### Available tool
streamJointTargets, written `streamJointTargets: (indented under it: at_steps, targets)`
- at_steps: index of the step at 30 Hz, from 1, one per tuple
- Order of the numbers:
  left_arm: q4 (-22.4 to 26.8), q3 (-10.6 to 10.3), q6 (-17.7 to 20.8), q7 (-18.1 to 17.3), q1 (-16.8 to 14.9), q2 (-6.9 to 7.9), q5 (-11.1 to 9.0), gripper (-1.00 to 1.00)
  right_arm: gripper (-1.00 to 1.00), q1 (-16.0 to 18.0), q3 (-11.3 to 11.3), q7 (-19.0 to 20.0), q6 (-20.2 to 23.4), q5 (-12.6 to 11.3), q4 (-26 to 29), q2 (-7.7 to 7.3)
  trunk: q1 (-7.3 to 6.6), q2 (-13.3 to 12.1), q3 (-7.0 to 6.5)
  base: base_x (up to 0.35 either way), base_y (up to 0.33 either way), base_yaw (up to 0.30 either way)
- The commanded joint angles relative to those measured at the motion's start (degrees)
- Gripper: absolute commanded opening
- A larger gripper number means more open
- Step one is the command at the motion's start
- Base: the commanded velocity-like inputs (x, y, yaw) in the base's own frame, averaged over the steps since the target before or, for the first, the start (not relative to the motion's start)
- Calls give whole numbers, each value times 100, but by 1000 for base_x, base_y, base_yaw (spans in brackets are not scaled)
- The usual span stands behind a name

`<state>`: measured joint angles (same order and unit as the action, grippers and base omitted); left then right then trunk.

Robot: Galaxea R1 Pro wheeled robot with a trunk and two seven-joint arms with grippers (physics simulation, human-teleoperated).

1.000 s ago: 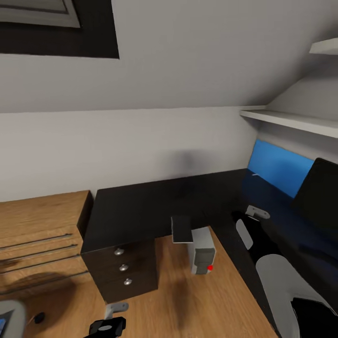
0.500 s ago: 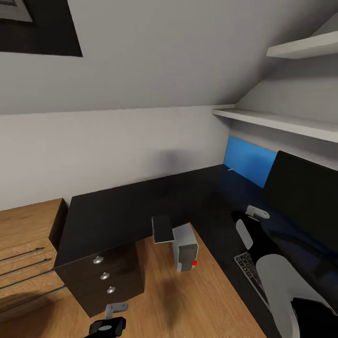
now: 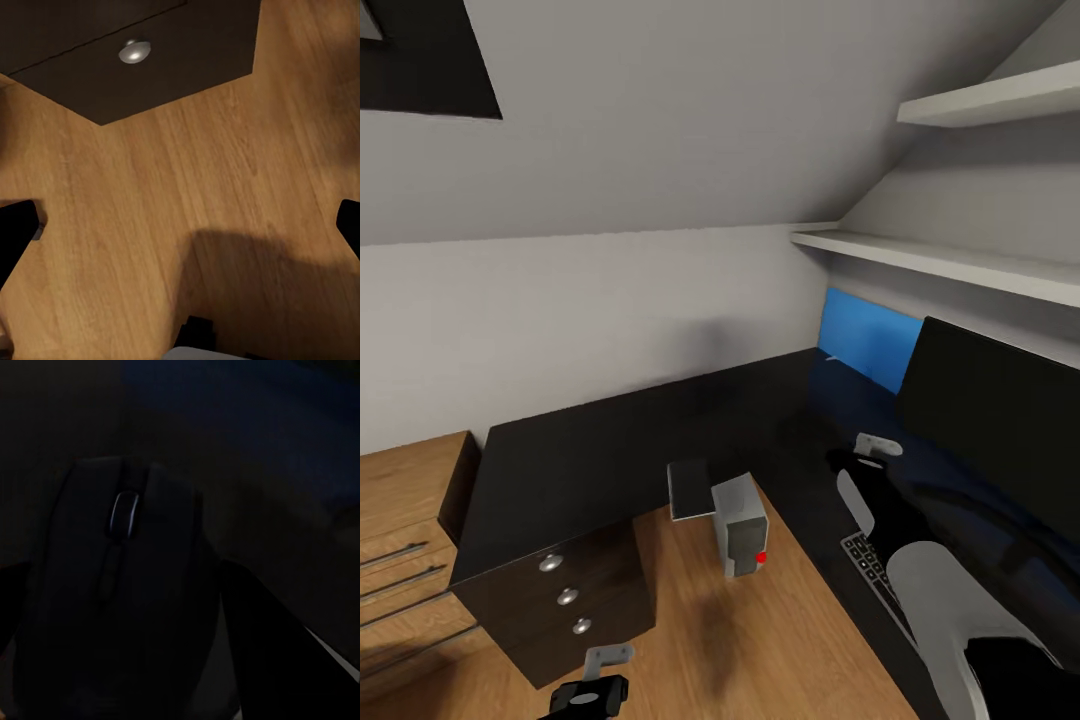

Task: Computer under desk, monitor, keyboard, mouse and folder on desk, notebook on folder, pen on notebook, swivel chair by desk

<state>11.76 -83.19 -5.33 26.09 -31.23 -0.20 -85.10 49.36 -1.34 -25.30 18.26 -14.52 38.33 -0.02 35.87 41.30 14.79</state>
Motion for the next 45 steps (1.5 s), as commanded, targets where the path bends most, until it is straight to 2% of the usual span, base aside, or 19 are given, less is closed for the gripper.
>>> streamJointTargets:
  at_steps: [1,11,13,14,23,31,40,42,44,45]
  targets:
    - [11,-46,-29,28,-6,2,-60,100,-100,4,-30,-16,21,-47,9,-1,1,7,8,0,0,-2]
    - [11,-48,-44,28,-6,2,-59,100,-100,4,-103,-10,30,-86,8,18,1,7,8,0,0,0]
    - [11,-48,-151,28,-6,2,-63,100,-100,4,-102,-10,29,-86,8,19,1,7,8,77,48,0]
    - [11,-48,-437,28,-6,2,-68,100,-100,4,-103,-18,29,-80,8,20,1,7,8,159,47,0]
    - [11,-56,-450,28,-6,-3,-68,100,-100,4,-102,-23,-4,-70,-84,17,1,7,7,50,8,0]
    - [11,-49,-451,32,-6,5,-73,100,-100,4,-98,-34,-7,-56,-101,12,1,7,-51,220,0,0]
    - [25,-48,-473,35,-6,-2,-55,100,-100,4,-91,-45,9,-51,-99,2,1,7,-113,30,0,0]
    - [41,-50,-524,31,-6,-10,-48,100,-100,4,-88,-42,12,-51,-103,-4,1,7,-116,3,0,0]
    - [63,-54,-748,29,-6,-29,-49,100,-100,4,-77,-35,20,-54,-186,-12,1,7,-117,1,0,0]
    - [142,-56,-978,36,-6,-35,-50,100,-100,7,-65,-24,-10,-65,-563,-20,1,7,-117,0,0,0]
